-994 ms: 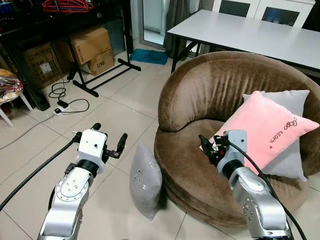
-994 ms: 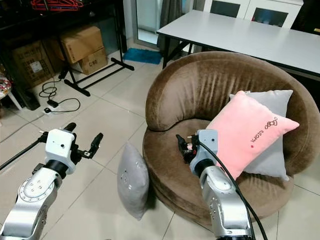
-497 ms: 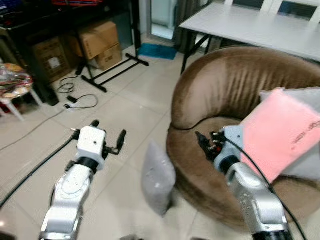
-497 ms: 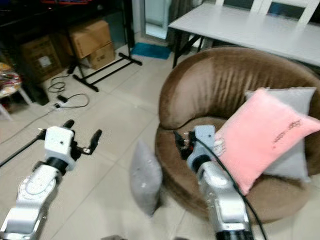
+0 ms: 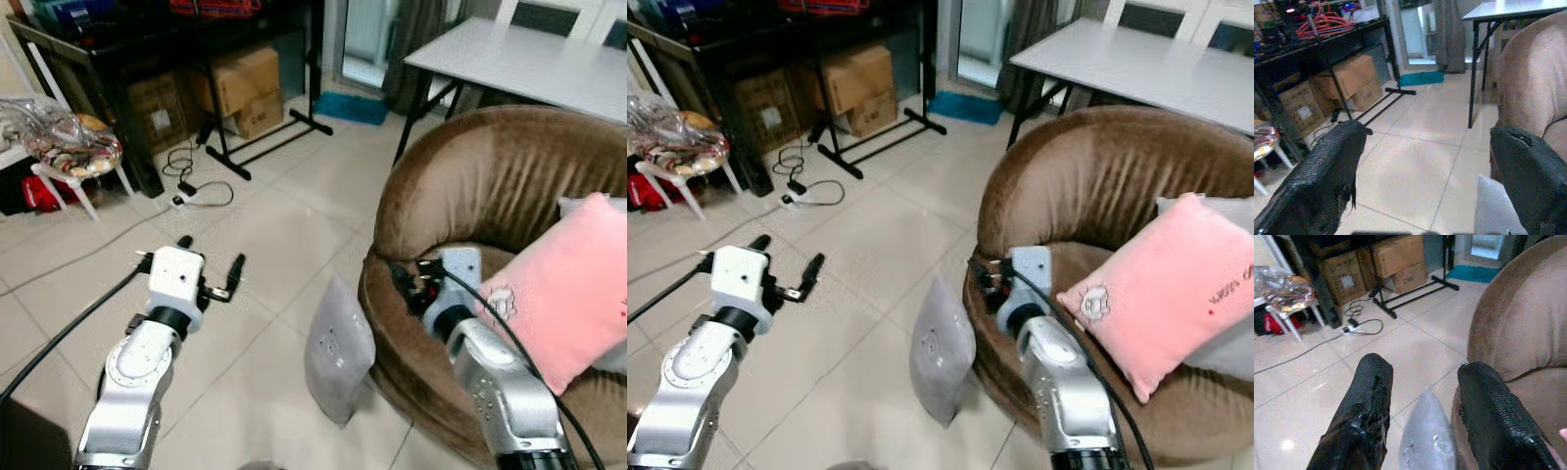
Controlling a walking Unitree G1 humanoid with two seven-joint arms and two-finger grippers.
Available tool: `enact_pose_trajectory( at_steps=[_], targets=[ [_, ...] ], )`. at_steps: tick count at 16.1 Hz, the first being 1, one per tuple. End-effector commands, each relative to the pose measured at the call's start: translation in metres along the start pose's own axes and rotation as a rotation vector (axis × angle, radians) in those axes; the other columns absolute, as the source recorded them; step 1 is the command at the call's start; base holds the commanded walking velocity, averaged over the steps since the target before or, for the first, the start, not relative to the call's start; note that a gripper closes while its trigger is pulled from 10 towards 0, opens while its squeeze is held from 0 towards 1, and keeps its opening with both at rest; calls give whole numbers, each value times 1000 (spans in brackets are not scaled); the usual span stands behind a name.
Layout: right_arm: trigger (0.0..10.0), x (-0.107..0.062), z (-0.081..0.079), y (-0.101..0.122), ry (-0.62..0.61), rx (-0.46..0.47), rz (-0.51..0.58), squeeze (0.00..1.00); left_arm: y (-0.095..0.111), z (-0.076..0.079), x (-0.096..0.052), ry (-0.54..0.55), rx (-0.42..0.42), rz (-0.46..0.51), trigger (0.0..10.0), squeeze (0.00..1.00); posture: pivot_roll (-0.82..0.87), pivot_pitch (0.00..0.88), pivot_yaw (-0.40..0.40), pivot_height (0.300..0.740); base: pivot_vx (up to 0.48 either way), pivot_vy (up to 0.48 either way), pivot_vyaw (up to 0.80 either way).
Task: Move the pillow to the sofa from floor
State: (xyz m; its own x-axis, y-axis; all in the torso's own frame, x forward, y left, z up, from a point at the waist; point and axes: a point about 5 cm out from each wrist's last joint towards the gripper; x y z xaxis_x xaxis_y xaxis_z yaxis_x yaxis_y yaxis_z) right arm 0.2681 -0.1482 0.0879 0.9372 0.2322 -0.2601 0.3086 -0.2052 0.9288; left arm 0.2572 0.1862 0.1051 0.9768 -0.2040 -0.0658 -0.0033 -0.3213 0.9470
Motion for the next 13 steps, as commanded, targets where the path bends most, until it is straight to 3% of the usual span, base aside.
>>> enact_pose_trajectory(
  at_steps=[1, 6, 10, 13],
  targets=[
    [10000, 1, -1, 2, -1, 2, 4, 0, 2, -1, 1, -9, 9, 7, 10000, 0, -89, 0, -4, 740, 311, 0, 0],
    [10000, 3, -2, 2, 20, -21, -3, 0, 1, 0, 0, -23, 13, 7, 10000, 0, -89, 0, -3, 740, 324, 0, 0],
    [10000, 2, -2, 1, 20, -27, -4, 0, 1, 1, 0, -36, 14, 9, 10000, 0, -92, 0, 3, 740, 332, 0, 742],
    [10000, 1, 1, 0, 0, -15, 3, 0, 1, 1, 1, -40, 19, 8, 10000, 0, -91, 0, 5, 740, 331, 0, 0]
  ],
)
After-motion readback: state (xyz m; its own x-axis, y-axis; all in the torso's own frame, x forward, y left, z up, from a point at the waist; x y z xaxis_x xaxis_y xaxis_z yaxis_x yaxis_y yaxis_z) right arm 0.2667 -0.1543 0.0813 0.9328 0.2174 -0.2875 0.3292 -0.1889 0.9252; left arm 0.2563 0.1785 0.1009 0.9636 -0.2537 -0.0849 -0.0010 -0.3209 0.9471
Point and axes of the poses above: a point about 5 cm out from each wrist's last joint towards the gripper, its own x axis pointing out of the wrist towards the gripper, its own y axis along the axis of the wrist's last joint, z = x × y, and after that the axes turned 7 degrees about x, right-handed
